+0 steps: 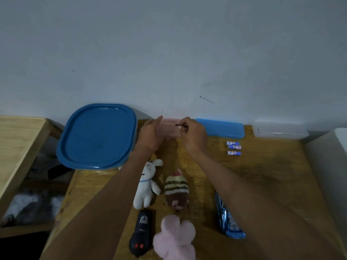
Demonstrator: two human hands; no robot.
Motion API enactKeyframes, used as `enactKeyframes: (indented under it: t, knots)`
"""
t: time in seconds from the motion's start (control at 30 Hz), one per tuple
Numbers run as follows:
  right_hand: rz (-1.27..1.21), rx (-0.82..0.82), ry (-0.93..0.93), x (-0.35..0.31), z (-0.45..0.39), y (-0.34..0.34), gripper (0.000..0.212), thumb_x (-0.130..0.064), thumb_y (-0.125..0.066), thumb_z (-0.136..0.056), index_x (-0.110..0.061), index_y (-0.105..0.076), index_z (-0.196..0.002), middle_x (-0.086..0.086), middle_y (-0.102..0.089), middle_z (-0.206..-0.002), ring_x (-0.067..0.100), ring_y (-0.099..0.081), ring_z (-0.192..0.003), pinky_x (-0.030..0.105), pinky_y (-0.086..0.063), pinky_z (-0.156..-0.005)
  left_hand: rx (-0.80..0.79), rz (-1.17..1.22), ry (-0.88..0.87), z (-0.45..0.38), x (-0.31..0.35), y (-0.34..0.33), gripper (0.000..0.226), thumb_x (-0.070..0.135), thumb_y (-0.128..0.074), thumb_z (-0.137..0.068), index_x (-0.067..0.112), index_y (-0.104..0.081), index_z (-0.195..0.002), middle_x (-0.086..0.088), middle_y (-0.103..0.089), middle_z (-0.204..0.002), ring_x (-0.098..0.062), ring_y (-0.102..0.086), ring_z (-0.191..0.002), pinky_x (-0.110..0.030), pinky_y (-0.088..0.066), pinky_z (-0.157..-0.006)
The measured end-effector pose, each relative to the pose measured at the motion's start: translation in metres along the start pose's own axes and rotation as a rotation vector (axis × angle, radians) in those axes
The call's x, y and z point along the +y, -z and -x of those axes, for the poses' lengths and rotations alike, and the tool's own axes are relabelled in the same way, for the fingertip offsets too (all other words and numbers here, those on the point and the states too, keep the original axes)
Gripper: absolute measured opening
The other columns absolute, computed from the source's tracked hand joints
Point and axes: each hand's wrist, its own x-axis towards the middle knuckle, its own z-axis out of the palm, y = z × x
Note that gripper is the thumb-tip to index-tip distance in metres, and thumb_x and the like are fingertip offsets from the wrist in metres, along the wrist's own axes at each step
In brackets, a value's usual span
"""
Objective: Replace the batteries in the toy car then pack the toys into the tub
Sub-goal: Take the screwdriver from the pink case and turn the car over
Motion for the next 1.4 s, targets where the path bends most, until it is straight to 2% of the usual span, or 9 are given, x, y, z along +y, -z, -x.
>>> enactKeyframes:
  t: [0.2,0.27,0.4,0.7,0.87,0.97,1.1,1.27,1.4]
  knots:
    - [-0.045,0.054,-0.015,-0.011,0.017,0.055,0.011,-0.016,-0.063,-0.094,-0.023,-0.069,-0.099,-0.001,-0.064,-0.1,0.017,-0.06,-0.089,0.031,-0.052,-0.071,0.003,-0.059,-0.052,0.031,0.049,0.02,0.035,0.026,-0.061,-0.096,0.016,-0.063,-0.129,-0.007,-0.067,-0.127,-0.026,-0.062,-0.116,-0.04,-0.051,-0.101]
    - [-0.053,0.089,-0.024,-0.014,0.026,0.075,0.009,-0.015,-0.064,-0.093,-0.022,-0.069,-0.097,0.001,-0.063,-0.099,0.02,-0.061,-0.089,0.033,-0.051,-0.072,-0.017,-0.045,-0.047,0.045,0.067,0.022,0.038,0.022,-0.065,-0.095,0.013,-0.061,-0.131,-0.005,-0.063,-0.132,-0.024,-0.058,-0.121,-0.033,-0.047,-0.1]
    - [-0.051,0.155,-0.047,-0.01,0.049,0.114,0.005,-0.017,-0.065,-0.096,-0.019,-0.069,-0.099,0.003,-0.063,-0.101,0.02,-0.062,-0.09,0.035,-0.053,-0.076,-0.061,0.016,-0.061,0.074,0.093,0.013,0.05,0.031,-0.074,-0.09,0.015,-0.06,-0.135,-0.005,-0.059,-0.139,-0.024,-0.053,-0.127,-0.038,-0.044,-0.106]
    - [-0.084,0.261,-0.237,0.039,0.117,0.168,0.004,-0.02,-0.068,-0.093,-0.023,-0.07,-0.094,0.001,-0.067,-0.099,0.018,-0.065,-0.085,0.034,-0.055,-0.069,-0.244,-0.072,-0.21,0.136,0.141,-0.051,0.046,0.036,-0.067,-0.095,0.012,-0.063,-0.133,-0.01,-0.062,-0.137,-0.027,-0.054,-0.127,-0.034,-0.042,-0.101]
    - [-0.083,0.29,-0.324,0.078,0.149,0.179,0.009,-0.019,-0.069,-0.091,-0.025,-0.072,-0.096,0.001,-0.067,-0.099,0.02,-0.064,-0.09,0.039,-0.057,-0.076,-0.367,-0.11,-0.116,0.167,0.15,-0.097,0.068,0.066,-0.065,-0.083,0.021,-0.059,-0.133,-0.011,-0.061,-0.126,-0.031,-0.06,-0.115,-0.04,-0.053,-0.093]
    - [-0.09,0.279,-0.361,0.095,0.163,0.187,0.008,-0.02,-0.068,-0.093,-0.023,-0.071,-0.099,0.001,-0.067,-0.099,0.019,-0.064,-0.091,0.034,-0.056,-0.074,-0.44,-0.154,-0.017,0.187,0.152,-0.121,0.099,0.078,-0.067,-0.07,0.03,-0.037,-0.151,-0.012,-0.034,-0.151,-0.035,-0.045,-0.132,-0.051,-0.045,-0.108]
    - [-0.116,0.263,-0.364,0.112,0.174,0.197,0.007,-0.023,-0.067,-0.094,-0.024,-0.071,-0.1,-0.002,-0.066,-0.101,0.016,-0.063,-0.092,0.034,-0.056,-0.076,-0.404,-0.258,0.017,0.204,0.156,-0.143,0.11,0.064,-0.074,-0.075,0.034,-0.01,-0.159,-0.015,-0.01,-0.161,-0.042,-0.03,-0.142,-0.055,-0.038,-0.113]
    - [-0.169,0.254,-0.341,0.125,0.184,0.214,0.005,-0.021,-0.068,-0.094,-0.024,-0.07,-0.098,-0.005,-0.067,-0.097,0.012,-0.063,-0.091,0.03,-0.057,-0.077,-0.353,-0.162,0.145,0.204,0.167,-0.15,0.102,0.032,-0.082,-0.08,0.044,-0.015,-0.156,-0.011,-0.01,-0.161,-0.043,-0.029,-0.142,-0.058,-0.041,-0.111]
    - [-0.198,0.241,-0.349,0.122,0.184,0.234,0.007,-0.022,-0.068,-0.095,-0.024,-0.071,-0.1,-0.007,-0.068,-0.096,0.011,-0.063,-0.09,0.023,-0.05,-0.071,-0.265,0.032,0.212,0.205,0.179,-0.138,0.098,0.021,-0.083,-0.079,0.039,-0.027,-0.156,-0.014,-0.025,-0.152,-0.042,-0.039,-0.134,-0.055,-0.043,-0.107]
